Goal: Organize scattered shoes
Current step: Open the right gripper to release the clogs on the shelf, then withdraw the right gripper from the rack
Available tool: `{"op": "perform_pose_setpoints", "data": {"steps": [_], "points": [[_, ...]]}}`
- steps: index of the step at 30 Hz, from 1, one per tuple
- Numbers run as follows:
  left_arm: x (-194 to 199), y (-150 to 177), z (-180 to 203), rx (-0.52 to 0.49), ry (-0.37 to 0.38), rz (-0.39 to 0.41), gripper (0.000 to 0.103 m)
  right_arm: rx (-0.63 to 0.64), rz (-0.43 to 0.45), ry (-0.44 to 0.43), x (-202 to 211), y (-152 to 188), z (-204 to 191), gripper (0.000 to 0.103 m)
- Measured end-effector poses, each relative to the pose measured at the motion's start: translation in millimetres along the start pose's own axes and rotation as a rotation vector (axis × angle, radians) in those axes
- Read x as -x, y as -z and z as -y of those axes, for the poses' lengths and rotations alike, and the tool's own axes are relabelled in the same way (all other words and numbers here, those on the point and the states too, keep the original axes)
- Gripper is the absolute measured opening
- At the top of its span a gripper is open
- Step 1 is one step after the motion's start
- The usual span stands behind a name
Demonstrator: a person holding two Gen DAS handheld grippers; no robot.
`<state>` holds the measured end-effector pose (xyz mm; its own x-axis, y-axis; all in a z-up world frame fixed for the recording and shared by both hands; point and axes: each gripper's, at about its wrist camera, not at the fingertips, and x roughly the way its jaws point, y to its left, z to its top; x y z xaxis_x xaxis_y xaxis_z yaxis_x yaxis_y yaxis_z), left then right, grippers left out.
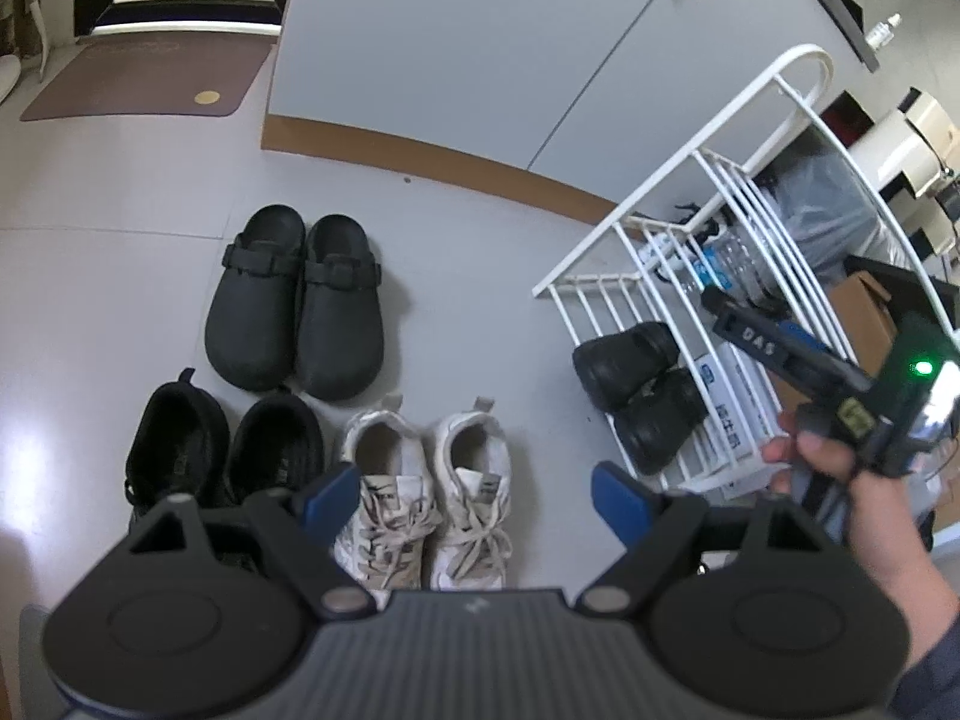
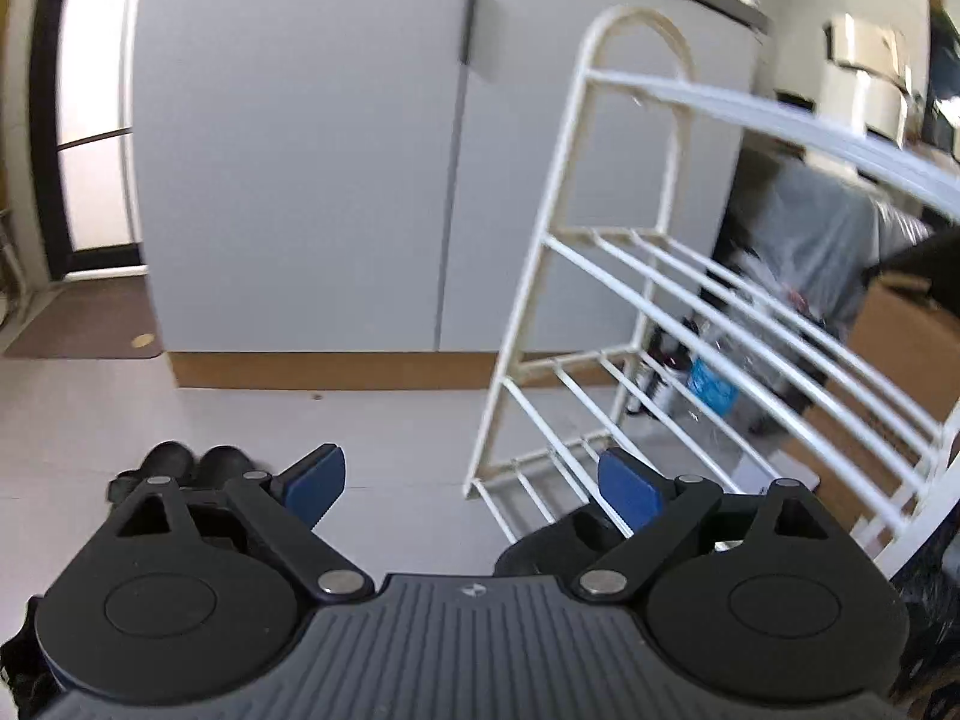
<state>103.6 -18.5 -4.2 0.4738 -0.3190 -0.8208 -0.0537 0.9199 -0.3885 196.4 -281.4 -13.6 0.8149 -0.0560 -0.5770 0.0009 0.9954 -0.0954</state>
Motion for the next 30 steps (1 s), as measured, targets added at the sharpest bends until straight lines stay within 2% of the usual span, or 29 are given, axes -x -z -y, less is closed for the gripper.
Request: {"op": "perform_pose_setpoints", "data": {"steps": [3,6,9,13,15,20,23,26,30], "points": [[12,1,5,-0.023,0.043,0.014,0.085,0.02,0.017,-0.02,20,-1,-8,0.095],[20,0,10,-0.068,0.022,0.054,0.086,-0.01,0.018,-0.05,37,0,-14,0.095],[20,-1,8,-0.073,0.02,0.048,0.086,-0.033,0.002,-0.089,44,1,-17,0.095],[17,-4,-1,-0.064,0.017,0.022,0.086,0.028,-0.075,-0.104,50,8,-31,0.095],[17,-6,-5,-0.056,0.016,0.016,0.087,0.014,-0.101,-0.111,51,10,-33,0.095],[19,-9,-17,-0.009,0.041,-0.002,0.087,0.03,-0.25,-0.206,42,29,-48,0.095],[21,-11,-20,-0.013,0.028,0.008,0.087,-0.003,-0.313,-0.258,33,36,-56,0.094],[23,-12,-22,-0.002,0.03,0.012,0.087,-0.052,-0.346,-0.273,28,42,-62,0.086],[21,-12,-24,0.002,-0.005,0.017,0.087,-0.11,-0.338,-0.273,34,54,-69,0.085]]}}
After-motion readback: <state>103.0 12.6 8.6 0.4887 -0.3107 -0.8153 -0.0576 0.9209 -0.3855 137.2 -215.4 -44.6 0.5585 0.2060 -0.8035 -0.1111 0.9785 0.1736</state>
